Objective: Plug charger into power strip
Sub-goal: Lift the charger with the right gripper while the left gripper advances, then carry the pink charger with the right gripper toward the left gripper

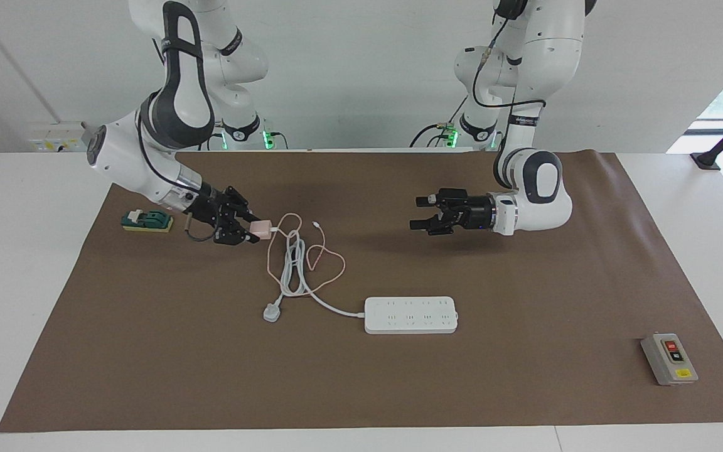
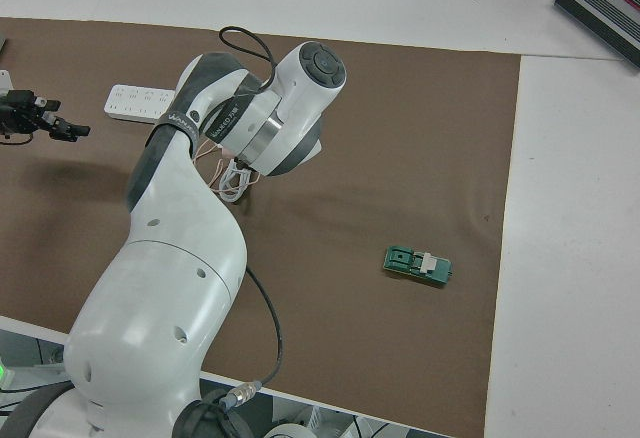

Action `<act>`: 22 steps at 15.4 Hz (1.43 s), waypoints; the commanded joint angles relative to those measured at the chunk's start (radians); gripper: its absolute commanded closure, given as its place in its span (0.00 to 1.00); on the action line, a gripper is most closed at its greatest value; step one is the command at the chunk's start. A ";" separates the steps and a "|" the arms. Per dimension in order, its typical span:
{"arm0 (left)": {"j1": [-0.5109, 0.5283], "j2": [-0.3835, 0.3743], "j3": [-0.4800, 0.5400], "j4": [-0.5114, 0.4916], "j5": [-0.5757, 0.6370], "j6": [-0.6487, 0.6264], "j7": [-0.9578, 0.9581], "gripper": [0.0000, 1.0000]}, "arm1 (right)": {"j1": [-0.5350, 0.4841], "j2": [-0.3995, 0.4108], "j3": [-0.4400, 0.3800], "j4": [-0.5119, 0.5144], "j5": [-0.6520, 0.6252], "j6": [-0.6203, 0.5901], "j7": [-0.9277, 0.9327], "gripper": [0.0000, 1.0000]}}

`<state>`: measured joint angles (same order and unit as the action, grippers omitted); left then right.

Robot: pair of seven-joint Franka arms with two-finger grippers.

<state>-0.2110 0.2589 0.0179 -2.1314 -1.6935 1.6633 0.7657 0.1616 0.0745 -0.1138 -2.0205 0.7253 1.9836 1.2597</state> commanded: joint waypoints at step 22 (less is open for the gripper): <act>-0.117 0.000 0.030 -0.016 -0.095 0.139 0.080 0.00 | 0.412 0.048 -0.003 0.106 0.042 0.310 0.343 1.00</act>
<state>-0.3003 0.2645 0.0260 -2.1337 -1.7744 1.7778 0.8188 0.5768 0.0948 -0.1143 -1.9585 0.7646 2.2911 1.6005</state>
